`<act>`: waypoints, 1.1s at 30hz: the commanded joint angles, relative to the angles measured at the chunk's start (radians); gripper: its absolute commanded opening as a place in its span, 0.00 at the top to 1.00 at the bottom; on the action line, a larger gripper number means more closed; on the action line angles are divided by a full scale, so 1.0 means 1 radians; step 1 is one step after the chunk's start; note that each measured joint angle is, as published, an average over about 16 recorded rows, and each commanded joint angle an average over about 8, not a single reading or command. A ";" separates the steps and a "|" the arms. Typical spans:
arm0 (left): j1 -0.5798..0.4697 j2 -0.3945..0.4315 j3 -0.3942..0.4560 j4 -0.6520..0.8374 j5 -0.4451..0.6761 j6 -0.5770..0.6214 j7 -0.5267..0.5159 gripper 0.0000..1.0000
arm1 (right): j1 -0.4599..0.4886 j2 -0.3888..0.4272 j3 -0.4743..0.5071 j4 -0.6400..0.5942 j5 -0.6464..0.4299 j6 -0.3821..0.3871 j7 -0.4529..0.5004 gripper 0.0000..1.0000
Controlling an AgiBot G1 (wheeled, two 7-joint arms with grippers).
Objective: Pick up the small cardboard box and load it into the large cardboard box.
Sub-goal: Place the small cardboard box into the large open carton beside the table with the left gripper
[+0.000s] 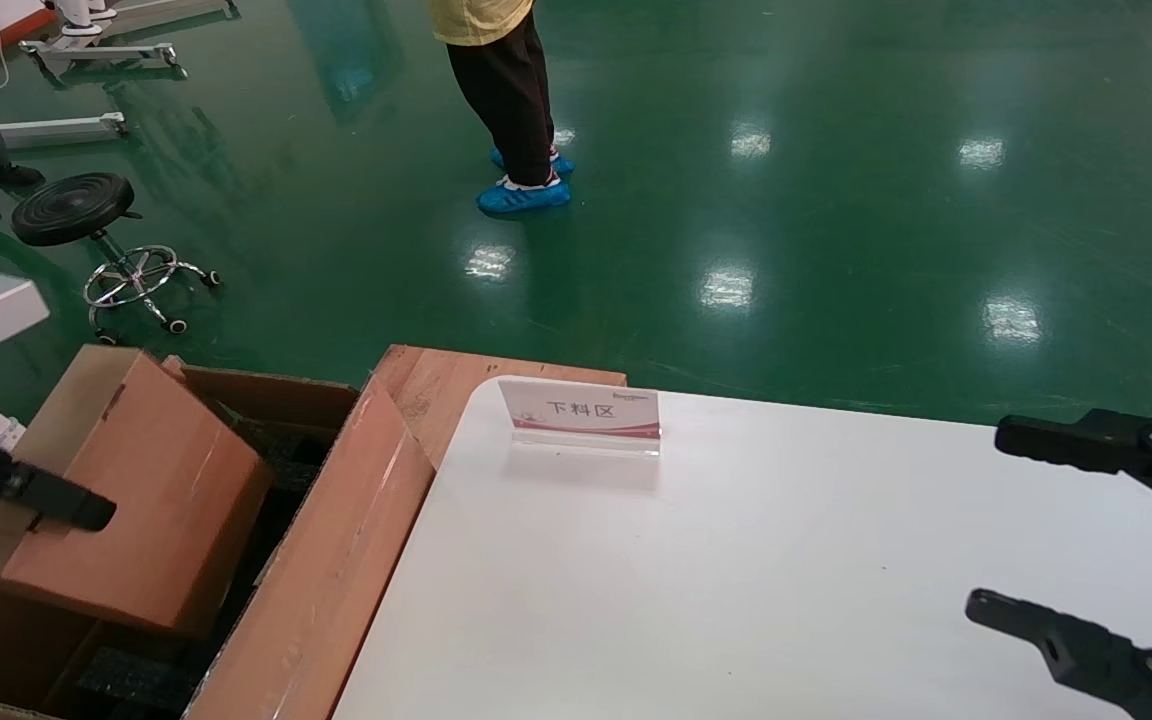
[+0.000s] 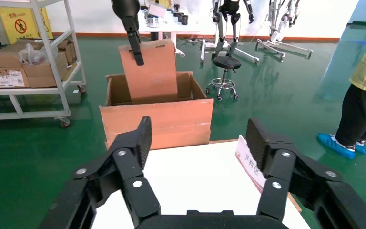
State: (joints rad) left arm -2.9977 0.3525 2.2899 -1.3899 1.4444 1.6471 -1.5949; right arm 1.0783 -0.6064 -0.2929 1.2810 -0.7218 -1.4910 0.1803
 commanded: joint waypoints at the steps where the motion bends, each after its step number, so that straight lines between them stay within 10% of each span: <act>1: 0.004 -0.040 -0.010 -0.001 0.018 0.001 0.021 1.00 | 0.000 0.000 0.000 0.000 0.000 0.000 0.000 0.00; 33: 0.028 -0.159 0.023 0.008 0.146 0.008 0.182 1.00 | 0.000 0.001 -0.002 0.000 0.001 0.001 -0.001 0.00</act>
State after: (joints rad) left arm -2.9686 0.1923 2.3062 -1.3827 1.5932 1.6549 -1.4094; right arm 1.0787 -0.6056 -0.2949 1.2810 -0.7204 -1.4902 0.1793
